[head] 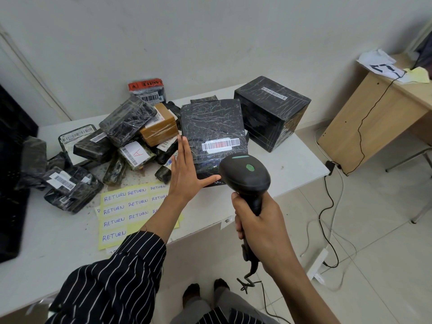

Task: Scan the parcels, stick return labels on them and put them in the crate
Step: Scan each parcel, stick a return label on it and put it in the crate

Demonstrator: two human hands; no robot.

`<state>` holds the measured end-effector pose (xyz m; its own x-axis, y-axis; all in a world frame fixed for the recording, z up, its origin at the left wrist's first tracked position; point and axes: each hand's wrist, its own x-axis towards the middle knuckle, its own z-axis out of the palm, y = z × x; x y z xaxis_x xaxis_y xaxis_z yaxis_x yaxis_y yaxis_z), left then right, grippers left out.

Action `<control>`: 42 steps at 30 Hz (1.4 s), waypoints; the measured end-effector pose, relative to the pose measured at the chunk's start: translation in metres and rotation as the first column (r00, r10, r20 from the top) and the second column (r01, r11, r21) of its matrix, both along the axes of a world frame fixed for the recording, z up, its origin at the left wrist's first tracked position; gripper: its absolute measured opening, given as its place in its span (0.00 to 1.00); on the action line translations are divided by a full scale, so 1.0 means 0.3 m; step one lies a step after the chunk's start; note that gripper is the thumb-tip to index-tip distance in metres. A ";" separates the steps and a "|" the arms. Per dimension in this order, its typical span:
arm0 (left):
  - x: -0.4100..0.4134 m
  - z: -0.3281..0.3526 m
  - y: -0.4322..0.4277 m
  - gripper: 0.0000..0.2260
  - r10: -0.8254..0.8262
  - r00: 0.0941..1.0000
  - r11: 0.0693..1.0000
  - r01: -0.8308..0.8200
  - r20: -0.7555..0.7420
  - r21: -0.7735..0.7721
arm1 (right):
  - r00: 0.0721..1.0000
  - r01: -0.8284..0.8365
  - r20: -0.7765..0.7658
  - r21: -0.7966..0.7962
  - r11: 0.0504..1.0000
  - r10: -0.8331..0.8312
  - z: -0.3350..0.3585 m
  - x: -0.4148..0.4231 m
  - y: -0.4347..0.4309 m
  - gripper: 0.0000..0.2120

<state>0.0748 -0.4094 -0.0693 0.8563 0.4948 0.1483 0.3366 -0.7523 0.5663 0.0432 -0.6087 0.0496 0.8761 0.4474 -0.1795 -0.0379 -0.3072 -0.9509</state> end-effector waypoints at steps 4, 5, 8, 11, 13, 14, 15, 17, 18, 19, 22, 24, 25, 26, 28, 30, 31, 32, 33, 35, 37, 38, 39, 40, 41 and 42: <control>-0.001 0.003 0.000 0.58 -0.002 1.000 1.000 0.002 0.007 -0.005 | 1.000 0.010 -0.009 0.002 1.000 -0.010 0.002 0.000 -0.002 0.08; -0.001 0.003 0.000 0.58 -0.003 1.000 1.000 0.003 0.009 -0.006 | 1.000 0.010 -0.013 0.007 1.000 -0.010 0.001 0.000 -0.002 0.08; -0.001 0.005 0.001 0.57 0.000 1.000 1.000 0.000 0.012 -0.003 | 1.000 0.004 -0.016 0.012 1.000 -0.003 0.001 0.000 -0.002 0.07; -0.002 0.006 0.001 0.57 -0.001 1.000 1.000 0.001 0.009 0.000 | 1.000 0.004 -0.018 0.017 1.000 -0.004 0.001 0.000 -0.001 0.07; -0.002 0.006 0.002 0.57 -0.001 1.000 1.000 0.002 0.007 -0.006 | 1.000 0.004 -0.024 0.024 1.000 -0.003 0.002 0.001 -0.002 0.06; -0.001 0.006 0.003 0.57 -0.001 1.000 1.000 0.001 0.007 -0.009 | 1.000 0.002 -0.025 0.028 1.000 -0.001 0.002 0.002 -0.002 0.06; 0.000 0.005 0.003 0.57 -0.001 1.000 1.000 0.001 0.007 -0.010 | 1.000 0.000 -0.025 0.030 1.000 0.001 0.003 0.003 -0.002 0.06; 0.001 0.006 0.004 0.57 -0.002 1.000 1.000 0.002 0.006 -0.013 | 1.000 -0.003 -0.029 0.034 0.999 0.004 0.003 0.003 -0.002 0.06; 0.002 0.007 0.005 0.57 -0.003 1.000 1.000 0.003 0.005 -0.014 | 1.000 -0.006 -0.029 0.034 0.999 0.007 0.003 0.003 -0.002 0.06; 0.003 0.007 0.004 0.57 -0.004 1.000 1.000 0.004 0.006 -0.014 | 1.000 -0.010 -0.025 0.030 1.000 0.011 0.002 0.003 -0.002 0.05; 0.002 0.008 0.005 0.57 -0.004 1.000 1.000 0.004 0.013 -0.013 | 1.000 -0.017 -0.009 0.014 1.000 0.017 0.000 0.003 -0.002 0.05; 0.004 0.007 0.006 0.56 -0.005 1.000 1.000 0.005 0.016 -0.007 | 1.000 -0.017 -0.006 0.008 1.000 0.017 -0.002 0.004 -0.001 0.05; 0.005 0.006 0.006 0.56 -0.005 1.000 1.000 0.005 0.018 -0.003 | 1.000 -0.018 -0.003 0.004 1.000 0.018 -0.002 0.004 0.000 0.05; 0.005 0.006 0.006 0.56 -0.004 1.000 1.000 0.004 0.018 0.000 | 1.000 -0.019 0.002 0.002 1.000 0.019 -0.003 0.005 0.000 0.05; 0.004 0.007 0.006 0.57 -0.003 1.000 1.000 0.003 0.014 -0.001 | 1.000 -0.021 0.011 0.005 1.000 0.021 -0.004 0.005 0.001 0.05; 0.002 0.009 0.005 0.57 -0.005 1.000 1.000 0.005 0.010 -0.008 | 1.000 -0.020 0.014 0.008 1.000 0.020 -0.004 0.004 0.001 0.06; 0.001 0.009 0.005 0.57 -0.006 1.000 1.000 0.007 0.008 -0.011 | 1.000 -0.018 0.015 0.008 1.000 0.018 -0.004 0.004 0.001 0.06; -0.001 0.011 0.005 0.56 -0.008 1.000 1.000 0.008 0.005 -0.016 | 1.000 -0.017 0.015 0.009 1.000 0.017 -0.004 0.004 0.001 0.06; -0.001 0.011 0.005 0.56 -0.009 1.000 1.000 0.009 0.005 -0.019 | 1.000 -0.014 0.015 0.009 1.000 0.014 -0.004 0.004 0.001 0.06; -0.002 0.012 0.005 0.56 -0.010 1.000 1.000 0.010 0.006 -0.029 | 1.000 -0.007 0.015 0.012 1.000 0.007 -0.003 0.004 0.002 0.05; -0.002 0.009 0.005 0.56 -0.010 1.000 0.999 0.010 0.007 -0.031 | 1.000 -0.003 0.017 0.006 1.000 0.003 -0.002 0.004 0.003 0.05; -0.002 0.008 0.004 0.56 -0.010 1.000 1.000 0.010 0.007 -0.029 | 1.000 -0.003 0.017 0.001 1.000 0.003 -0.001 0.004 0.004 0.06; -0.002 0.006 0.004 0.57 -0.009 1.000 1.000 0.009 0.008 -0.025 | 1.000 -0.002 0.015 -0.002 1.000 0.002 0.000 0.004 0.005 0.06; -0.001 0.006 0.004 0.57 -0.009 1.000 1.000 0.009 0.009 -0.022 | 1.000 -0.001 0.012 -0.004 1.000 0.001 0.001 0.004 0.005 0.06; -0.002 0.006 0.004 0.57 -0.009 1.000 1.000 0.009 0.010 -0.020 | 1.000 -0.001 0.010 -0.005 1.000 0.002 0.002 0.004 0.005 0.07; -0.002 0.007 0.004 0.57 -0.009 1.000 1.000 0.009 0.010 -0.020 | 1.000 -0.002 0.009 -0.008 1.000 0.003 0.002 0.004 0.005 0.07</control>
<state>0.0743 -0.4083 -0.0672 0.8591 0.4902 0.1472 0.3242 -0.7438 0.5845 0.0446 -0.6072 0.0501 0.8766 0.4483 -0.1748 -0.0284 -0.3144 -0.9489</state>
